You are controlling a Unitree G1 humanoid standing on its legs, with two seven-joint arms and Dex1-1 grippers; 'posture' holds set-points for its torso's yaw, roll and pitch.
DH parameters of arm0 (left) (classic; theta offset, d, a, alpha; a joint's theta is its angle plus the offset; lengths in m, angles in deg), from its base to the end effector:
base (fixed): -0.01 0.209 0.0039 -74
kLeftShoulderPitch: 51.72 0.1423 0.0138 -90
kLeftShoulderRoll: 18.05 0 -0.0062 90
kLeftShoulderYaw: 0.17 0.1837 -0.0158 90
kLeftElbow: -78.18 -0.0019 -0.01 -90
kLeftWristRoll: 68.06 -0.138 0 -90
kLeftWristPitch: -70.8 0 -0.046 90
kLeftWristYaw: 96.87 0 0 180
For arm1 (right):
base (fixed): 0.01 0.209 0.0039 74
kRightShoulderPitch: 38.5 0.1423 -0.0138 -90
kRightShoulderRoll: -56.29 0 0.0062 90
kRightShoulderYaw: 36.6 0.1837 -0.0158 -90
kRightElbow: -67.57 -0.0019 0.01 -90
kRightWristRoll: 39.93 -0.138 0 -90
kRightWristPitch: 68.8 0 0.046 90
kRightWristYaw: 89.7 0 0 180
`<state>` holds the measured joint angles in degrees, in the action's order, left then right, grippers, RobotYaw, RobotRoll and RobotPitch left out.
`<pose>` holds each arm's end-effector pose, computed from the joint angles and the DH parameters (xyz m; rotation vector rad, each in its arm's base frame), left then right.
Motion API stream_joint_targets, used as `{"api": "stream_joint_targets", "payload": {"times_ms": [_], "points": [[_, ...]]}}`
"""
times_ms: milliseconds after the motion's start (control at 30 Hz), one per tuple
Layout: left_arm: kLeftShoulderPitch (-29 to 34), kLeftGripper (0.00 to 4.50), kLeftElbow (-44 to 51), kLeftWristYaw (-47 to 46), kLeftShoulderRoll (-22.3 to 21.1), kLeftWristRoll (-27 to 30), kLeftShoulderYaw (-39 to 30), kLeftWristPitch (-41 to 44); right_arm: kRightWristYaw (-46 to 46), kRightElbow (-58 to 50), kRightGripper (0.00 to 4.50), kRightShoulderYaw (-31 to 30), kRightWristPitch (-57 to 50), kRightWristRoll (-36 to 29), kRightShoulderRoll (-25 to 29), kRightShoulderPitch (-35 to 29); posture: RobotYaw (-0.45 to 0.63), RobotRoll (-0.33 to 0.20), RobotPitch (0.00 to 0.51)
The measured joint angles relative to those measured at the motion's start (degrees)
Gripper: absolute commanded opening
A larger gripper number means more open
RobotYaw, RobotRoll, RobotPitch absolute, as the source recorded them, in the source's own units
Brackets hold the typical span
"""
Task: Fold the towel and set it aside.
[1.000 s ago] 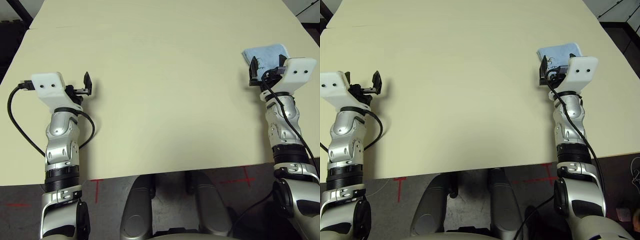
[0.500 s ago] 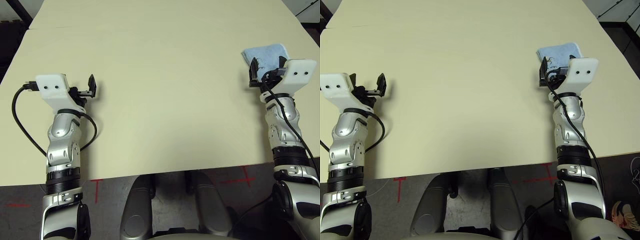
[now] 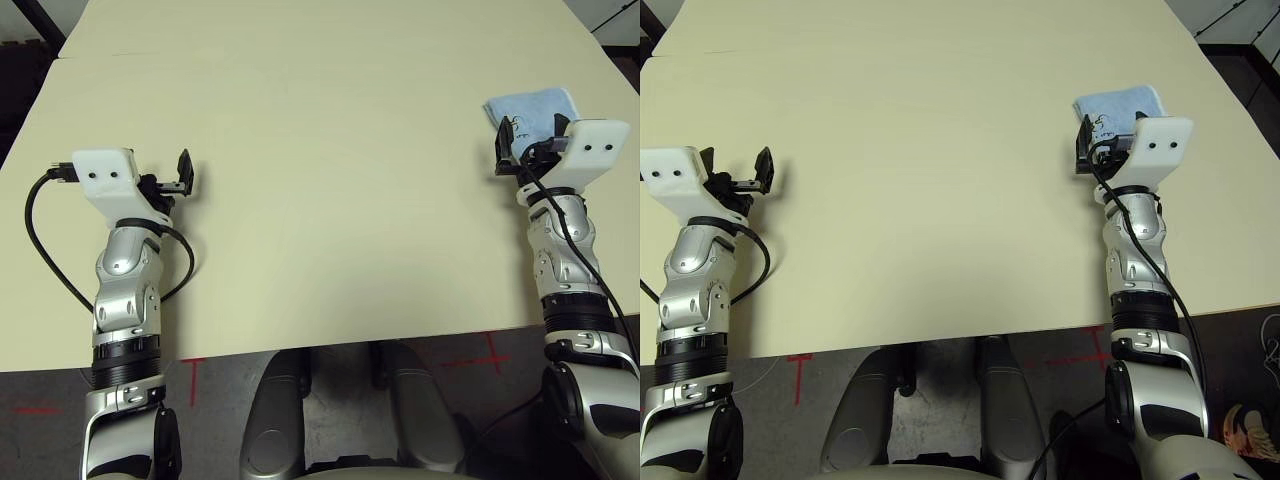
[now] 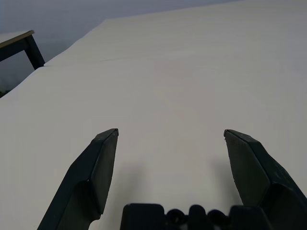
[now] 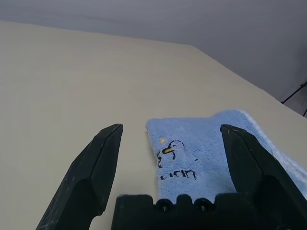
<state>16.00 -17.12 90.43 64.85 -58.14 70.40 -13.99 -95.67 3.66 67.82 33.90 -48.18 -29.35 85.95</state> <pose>0.2585 0.2681 0.1495 0.1478 -0.2874 0.1593 0.3015 -0.2431 0.1466 -0.1188 -0.4194 -0.1066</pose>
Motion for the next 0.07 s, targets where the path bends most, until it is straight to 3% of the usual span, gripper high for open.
{"api": "stream_joint_targets", "payload": {"times_ms": [67], "points": [[0.0,4.5,0.0,0.0,0.0,0.0,0.1,0.0,0.0,0.0,4.43,0.0,0.0,0.0,0.0,0.0,0.0,0.0,0.266]]}}
